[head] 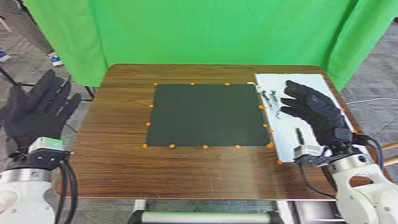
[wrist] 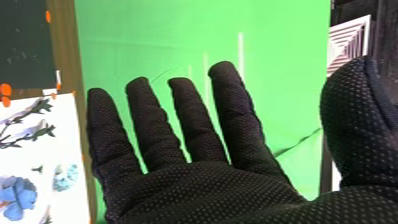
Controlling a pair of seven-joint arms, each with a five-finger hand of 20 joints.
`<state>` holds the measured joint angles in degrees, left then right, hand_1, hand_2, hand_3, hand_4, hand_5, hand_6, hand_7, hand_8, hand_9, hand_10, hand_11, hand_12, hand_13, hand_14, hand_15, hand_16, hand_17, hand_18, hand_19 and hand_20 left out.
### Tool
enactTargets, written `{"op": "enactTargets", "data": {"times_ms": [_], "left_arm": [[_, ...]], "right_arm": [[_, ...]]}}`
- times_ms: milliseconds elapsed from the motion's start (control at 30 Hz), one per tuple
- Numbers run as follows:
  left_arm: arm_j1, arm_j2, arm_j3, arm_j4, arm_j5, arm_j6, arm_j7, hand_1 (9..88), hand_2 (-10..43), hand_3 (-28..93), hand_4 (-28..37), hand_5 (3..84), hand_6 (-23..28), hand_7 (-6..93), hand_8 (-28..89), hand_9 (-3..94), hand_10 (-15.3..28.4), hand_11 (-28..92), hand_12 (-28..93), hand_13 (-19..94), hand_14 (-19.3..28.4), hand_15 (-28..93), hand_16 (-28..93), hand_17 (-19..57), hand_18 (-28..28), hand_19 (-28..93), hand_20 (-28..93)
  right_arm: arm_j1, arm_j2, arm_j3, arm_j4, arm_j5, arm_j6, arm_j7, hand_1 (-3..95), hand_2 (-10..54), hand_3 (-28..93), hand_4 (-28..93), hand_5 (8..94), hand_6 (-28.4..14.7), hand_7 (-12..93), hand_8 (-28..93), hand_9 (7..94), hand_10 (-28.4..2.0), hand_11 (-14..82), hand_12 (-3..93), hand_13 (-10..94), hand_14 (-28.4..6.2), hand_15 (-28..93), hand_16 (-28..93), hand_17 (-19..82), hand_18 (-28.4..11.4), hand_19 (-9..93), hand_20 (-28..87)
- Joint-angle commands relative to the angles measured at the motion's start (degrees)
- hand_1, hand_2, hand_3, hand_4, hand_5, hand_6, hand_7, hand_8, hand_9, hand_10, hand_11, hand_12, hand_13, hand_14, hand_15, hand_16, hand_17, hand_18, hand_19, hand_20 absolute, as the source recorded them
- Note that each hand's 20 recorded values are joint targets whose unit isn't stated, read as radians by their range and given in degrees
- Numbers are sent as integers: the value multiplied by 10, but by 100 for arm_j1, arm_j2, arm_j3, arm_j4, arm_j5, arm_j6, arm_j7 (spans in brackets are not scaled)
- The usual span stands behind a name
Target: Arrange flowers
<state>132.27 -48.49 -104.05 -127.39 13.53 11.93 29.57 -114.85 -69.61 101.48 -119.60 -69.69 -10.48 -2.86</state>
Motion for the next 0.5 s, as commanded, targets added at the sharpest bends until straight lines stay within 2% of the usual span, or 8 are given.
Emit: {"op": "enactTargets", "data": {"times_ms": [33,100,167,200,233,300,367,500], "left_arm": [[157,-96,-153,-81,-13,-17,-41,259,110,727,-283,370,52,117,-96,285,110,153,44,186,87,218,-100,-44,114,313,81],[172,-122,-140,-83,-1,-20,-66,259,110,727,-283,371,52,117,-96,285,109,152,43,186,88,219,-100,-45,115,313,81],[210,-134,-147,-96,-13,-18,-29,259,110,727,-283,371,52,117,-96,286,109,153,44,187,88,219,-101,-44,114,313,81],[191,-146,-147,-87,-3,-10,-77,259,110,727,-283,371,52,117,-96,286,109,153,44,187,88,219,-101,-44,114,313,81],[235,-128,-160,-101,-31,-5,-14,259,110,727,-283,371,52,117,-96,286,109,153,44,187,88,219,-101,-44,114,312,81],[215,-144,-172,-76,-2,-18,-67,259,110,726,-283,371,53,117,-96,286,110,154,44,189,88,221,-100,-44,114,312,81],[240,-129,-169,-114,-31,181,-44,259,111,726,-283,371,53,117,-96,288,110,154,45,191,89,223,-100,-46,115,315,82],[295,-132,-195,-126,-120,217,28,258,111,727,-283,375,56,118,-95,293,112,160,48,198,93,231,-97,-49,118,320,84]], "right_arm": [[-96,-34,82,-95,-58,-62,51,79,49,825,-221,396,-25,147,-106,378,-124,37,129,302,-154,100,181,105,-193,331,166],[-114,-32,109,-116,-44,-42,65,79,49,824,-221,396,-25,146,-106,378,-125,37,129,303,-155,100,180,105,-193,331,165],[-101,-26,115,-115,-61,-56,73,79,49,825,-220,397,-25,146,-105,378,-125,37,129,304,-157,103,181,105,-194,332,165],[-130,-23,133,-136,-103,-45,89,79,48,825,-220,397,-25,146,-105,379,-125,37,128,305,-157,105,181,105,-194,333,166],[-108,-2,116,-134,-204,-24,88,80,48,825,-220,397,-25,146,-105,381,-125,38,129,305,-158,106,181,105,-194,334,166],[-178,67,118,-328,-969,259,435,82,46,825,-220,397,-25,146,-105,381,-125,38,129,307,-158,108,181,104,-195,335,167],[-267,199,-44,-426,-2209,917,543,98,50,815,-224,404,-26,151,-106,390,-126,46,130,323,-161,128,182,105,-201,358,176],[-533,262,80,-609,-3123,1139,752,108,52,815,-223,423,-27,162,-111,413,-126,62,127,345,-162,154,174,111,-209,391,183]]}}
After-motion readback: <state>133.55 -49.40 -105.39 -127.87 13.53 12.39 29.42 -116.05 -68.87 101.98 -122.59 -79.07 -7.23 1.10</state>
